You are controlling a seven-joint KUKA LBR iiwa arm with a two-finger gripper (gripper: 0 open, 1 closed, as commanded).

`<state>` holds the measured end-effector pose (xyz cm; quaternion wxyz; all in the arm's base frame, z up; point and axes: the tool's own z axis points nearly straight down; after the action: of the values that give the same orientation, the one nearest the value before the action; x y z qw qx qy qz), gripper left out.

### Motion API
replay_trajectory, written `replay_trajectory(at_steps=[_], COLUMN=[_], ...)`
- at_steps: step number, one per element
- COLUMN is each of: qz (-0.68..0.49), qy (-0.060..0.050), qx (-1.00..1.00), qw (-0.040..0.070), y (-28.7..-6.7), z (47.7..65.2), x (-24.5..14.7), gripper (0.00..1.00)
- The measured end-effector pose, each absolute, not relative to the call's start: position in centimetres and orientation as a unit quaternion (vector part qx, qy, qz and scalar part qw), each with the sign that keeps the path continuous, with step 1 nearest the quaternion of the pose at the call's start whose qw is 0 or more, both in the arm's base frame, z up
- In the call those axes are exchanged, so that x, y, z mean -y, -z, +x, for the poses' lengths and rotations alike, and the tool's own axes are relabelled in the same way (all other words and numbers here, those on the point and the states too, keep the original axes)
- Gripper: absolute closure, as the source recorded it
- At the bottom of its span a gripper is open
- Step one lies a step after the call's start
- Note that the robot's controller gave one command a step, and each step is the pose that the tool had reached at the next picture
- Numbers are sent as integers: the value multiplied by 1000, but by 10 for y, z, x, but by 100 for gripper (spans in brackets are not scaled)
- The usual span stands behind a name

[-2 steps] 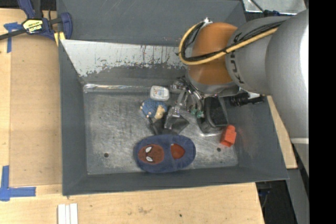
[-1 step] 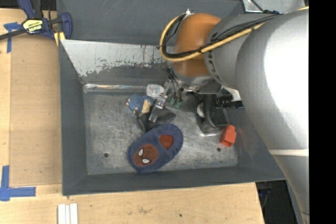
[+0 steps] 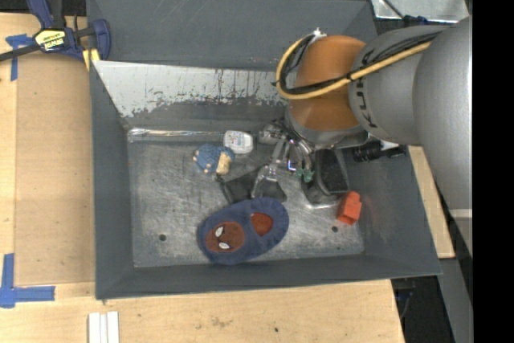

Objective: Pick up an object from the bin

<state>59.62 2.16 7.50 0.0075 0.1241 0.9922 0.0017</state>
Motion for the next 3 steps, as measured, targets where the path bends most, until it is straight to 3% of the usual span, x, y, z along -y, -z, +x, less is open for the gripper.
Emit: replay_trajectory(at_steps=[1,2,3], qz=[156,159,158], qy=[-3,0,0], qx=[-988,-987,-987], qw=[4,0,4], y=[-110,-83,-83], z=[618,622,624], x=[-87,-87,-86], gripper=[0,0,100])
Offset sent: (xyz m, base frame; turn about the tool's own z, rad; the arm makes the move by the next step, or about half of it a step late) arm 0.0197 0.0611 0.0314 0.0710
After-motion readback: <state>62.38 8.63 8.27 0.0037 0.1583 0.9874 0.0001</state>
